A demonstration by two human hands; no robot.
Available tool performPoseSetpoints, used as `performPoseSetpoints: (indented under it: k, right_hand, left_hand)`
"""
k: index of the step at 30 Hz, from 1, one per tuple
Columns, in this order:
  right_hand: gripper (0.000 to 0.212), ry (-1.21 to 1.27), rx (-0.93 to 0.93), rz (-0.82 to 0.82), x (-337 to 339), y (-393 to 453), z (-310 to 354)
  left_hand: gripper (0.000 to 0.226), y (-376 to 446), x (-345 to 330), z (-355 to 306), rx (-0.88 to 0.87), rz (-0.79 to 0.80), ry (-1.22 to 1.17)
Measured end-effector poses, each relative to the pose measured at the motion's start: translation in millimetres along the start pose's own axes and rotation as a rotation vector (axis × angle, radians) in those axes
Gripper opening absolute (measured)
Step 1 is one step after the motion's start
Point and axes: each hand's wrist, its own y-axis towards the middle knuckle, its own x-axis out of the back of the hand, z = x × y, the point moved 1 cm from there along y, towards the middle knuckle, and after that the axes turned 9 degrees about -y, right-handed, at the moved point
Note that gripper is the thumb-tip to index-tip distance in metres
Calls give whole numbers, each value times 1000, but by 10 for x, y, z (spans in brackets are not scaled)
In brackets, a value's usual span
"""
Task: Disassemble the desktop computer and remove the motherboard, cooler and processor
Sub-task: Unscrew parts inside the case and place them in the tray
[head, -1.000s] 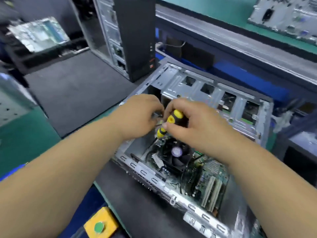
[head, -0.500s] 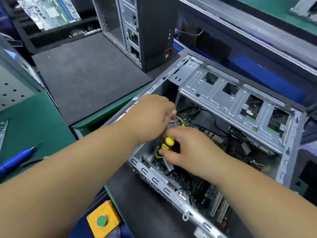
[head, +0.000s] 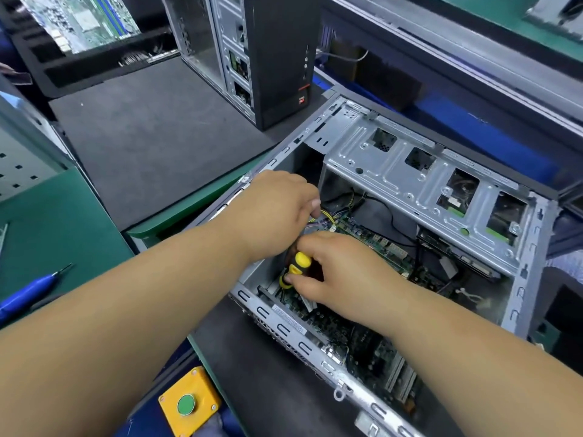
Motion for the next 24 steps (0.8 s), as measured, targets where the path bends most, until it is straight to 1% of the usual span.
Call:
performPoseSetpoints:
  k: [7,11,14,17,19,22,24]
  right_hand:
    - [35,-17,6,8,-11,-4,-2]
    - [32,-47,25,35,-24,7,6]
    - [29,-2,31,53,-35,10,11]
    - [27,54,29,69,-40,3,19]
    - [30,71,42,66,-52,-3,46]
    - [39,58,42,21,-75,9,81]
    - [37,61,10,-8,-87,28,79]
  left_hand:
    - [28,0,-18,17,-9,-16,-3]
    - [28,-2,-32,33,-17,-20,-3]
    - [29,5,-30,38,-14,-20,-4]
    - [30,3,-17,33,-1,-55,-70]
    - [34,-4,-10,28,24,-79,-126]
    - [39,-26,-11,35,58,-116,-227]
    - [41,-39,-6,35,92,-132,-292]
